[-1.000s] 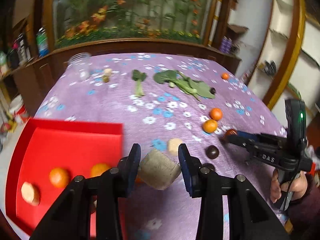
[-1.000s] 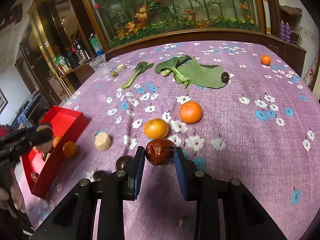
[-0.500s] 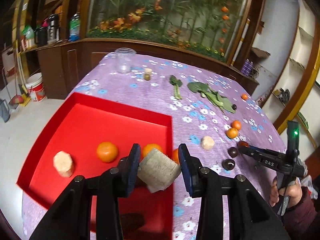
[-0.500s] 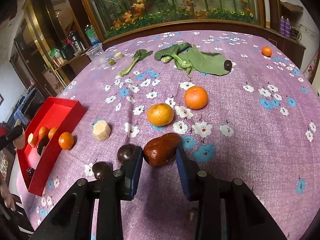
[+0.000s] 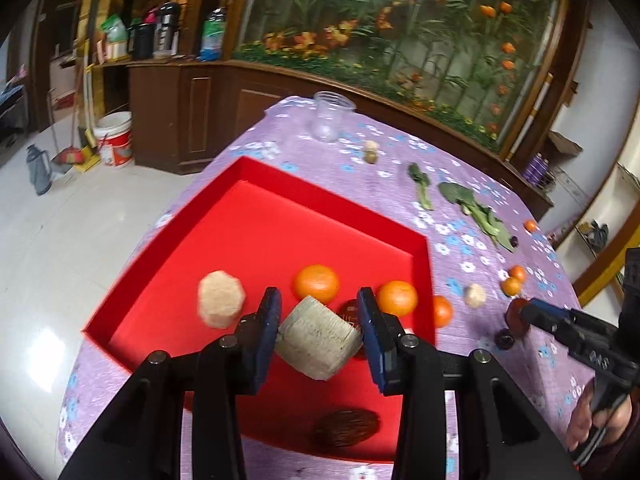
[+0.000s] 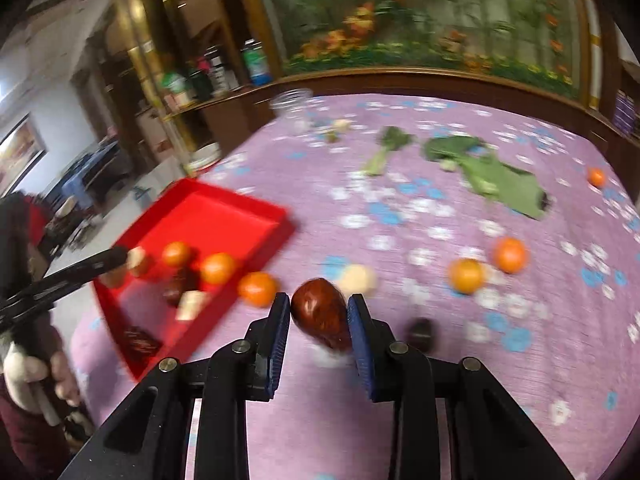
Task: Organize fruits
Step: 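Carry the block into the red box and open the left tool while the right drops jujube, then withdraw both open tools from the red box over the table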
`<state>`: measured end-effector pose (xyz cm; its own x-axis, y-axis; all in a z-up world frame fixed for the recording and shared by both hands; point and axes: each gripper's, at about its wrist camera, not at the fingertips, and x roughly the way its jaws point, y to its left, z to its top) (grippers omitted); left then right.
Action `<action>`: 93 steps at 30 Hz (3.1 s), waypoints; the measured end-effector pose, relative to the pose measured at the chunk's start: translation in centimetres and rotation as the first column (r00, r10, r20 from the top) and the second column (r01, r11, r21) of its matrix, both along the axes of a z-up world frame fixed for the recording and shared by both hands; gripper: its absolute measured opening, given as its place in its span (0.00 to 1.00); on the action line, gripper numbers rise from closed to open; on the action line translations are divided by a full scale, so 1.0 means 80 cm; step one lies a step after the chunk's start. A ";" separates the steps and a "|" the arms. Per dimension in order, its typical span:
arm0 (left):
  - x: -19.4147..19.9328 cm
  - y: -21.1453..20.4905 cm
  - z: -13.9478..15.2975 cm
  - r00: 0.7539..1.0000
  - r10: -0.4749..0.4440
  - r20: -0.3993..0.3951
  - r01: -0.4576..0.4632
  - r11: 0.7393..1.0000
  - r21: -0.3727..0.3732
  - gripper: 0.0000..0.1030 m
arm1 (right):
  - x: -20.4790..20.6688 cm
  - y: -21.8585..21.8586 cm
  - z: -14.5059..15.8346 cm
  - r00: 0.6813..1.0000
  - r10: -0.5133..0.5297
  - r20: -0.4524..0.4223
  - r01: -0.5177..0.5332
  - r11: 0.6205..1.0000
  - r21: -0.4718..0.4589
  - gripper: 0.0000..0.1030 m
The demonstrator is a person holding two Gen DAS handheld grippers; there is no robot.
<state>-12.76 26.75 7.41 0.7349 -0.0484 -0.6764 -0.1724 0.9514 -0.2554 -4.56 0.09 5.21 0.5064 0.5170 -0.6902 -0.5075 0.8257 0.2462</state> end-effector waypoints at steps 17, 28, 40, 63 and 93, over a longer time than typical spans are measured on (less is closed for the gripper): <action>-0.021 0.050 -0.002 0.995 0.096 0.034 -0.093 0.994 -0.064 0.51 | -0.032 0.098 -0.022 0.988 0.150 -0.046 -0.150 0.989 0.011 0.27; -0.022 0.045 0.004 0.994 0.095 0.054 -0.089 0.991 -0.102 0.53 | -0.077 0.079 -0.060 0.956 0.265 -0.123 -0.267 0.964 -0.001 0.39; -0.029 0.041 0.011 0.992 0.106 0.072 -0.098 0.990 -0.102 0.53 | -0.081 0.071 -0.044 0.971 0.229 -0.072 -0.230 0.973 -0.005 0.32; -0.030 0.020 0.010 0.988 0.149 0.036 -0.150 0.988 0.047 0.63 | -0.045 0.162 -0.025 0.968 0.251 -0.001 -0.251 0.968 -0.013 0.49; 0.002 -0.160 0.002 0.980 -0.195 -0.047 0.200 0.970 0.141 0.71 | -0.020 -0.175 -0.057 0.960 -0.267 -0.091 0.272 0.961 0.055 0.57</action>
<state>-12.61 13.91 7.54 0.6982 -0.0905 -0.7101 0.0166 0.9938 -0.1102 -6.14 -13.90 0.65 0.5766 0.4153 -0.7036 -0.2446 0.9094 0.3364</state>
